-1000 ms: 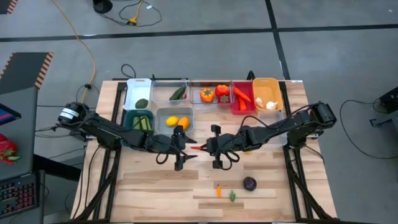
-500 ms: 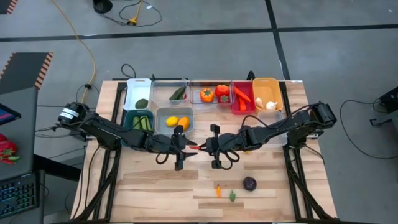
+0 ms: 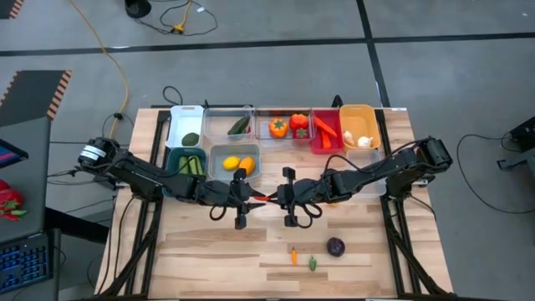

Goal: Sort produce into baskets
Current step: Put the orange chili pepper into the top left transparent bin

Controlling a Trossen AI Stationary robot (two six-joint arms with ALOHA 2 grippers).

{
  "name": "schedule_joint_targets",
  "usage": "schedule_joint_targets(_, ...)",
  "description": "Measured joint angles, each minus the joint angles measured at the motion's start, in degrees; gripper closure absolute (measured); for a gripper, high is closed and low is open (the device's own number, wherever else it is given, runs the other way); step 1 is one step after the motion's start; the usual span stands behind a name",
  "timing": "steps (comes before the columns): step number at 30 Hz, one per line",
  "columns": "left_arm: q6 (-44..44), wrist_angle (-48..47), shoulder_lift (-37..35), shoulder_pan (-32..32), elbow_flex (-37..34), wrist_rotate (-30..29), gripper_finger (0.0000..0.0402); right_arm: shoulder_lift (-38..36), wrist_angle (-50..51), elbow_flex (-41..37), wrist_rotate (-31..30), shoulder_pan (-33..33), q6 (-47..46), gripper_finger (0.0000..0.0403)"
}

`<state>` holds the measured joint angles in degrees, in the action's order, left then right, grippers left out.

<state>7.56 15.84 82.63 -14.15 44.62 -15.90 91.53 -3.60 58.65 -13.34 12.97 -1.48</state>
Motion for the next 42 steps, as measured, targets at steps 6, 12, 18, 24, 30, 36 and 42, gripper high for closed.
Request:
schedule_joint_targets(6,-0.01,0.00,0.00,0.00,0.00,-0.04,0.0318,-0.02,0.00,0.00,0.09,0.00,0.00,0.0343)
schedule_joint_targets(12,-0.01,-0.02,-0.02,0.00,0.00,-0.18,0.0344,-0.04,0.03,0.00,0.11,0.00,0.00,0.0343)
schedule_joint_targets(18,-0.03,-0.02,-0.02,0.00,0.00,-0.20,0.0362,-0.04,0.03,0.00,0.11,0.00,-0.02,0.0343)
schedule_joint_targets(24,-0.03,-0.02,-0.02,0.00,0.00,-0.13,0.0367,-0.04,0.05,0.00,0.12,0.00,-0.93,0.0342)
schedule_joint_targets(30,-0.03,-0.01,-0.02,-0.04,0.00,0.20,0.0368,-0.04,0.05,0.00,3.32,-0.07,-1.61,0.0311)
schedule_joint_targets(36,0.52,-0.18,-0.59,0.81,-0.02,0.31,0.0368,-0.04,0.05,0.00,3.80,0.00,-1.66,0.0242)
schedule_joint_targets(42,0.44,-6.51,-5.63,5.83,-0.04,0.19,0.0368,-0.11,1.00,-0.01,3.92,0.13,-1.66,0.0195)
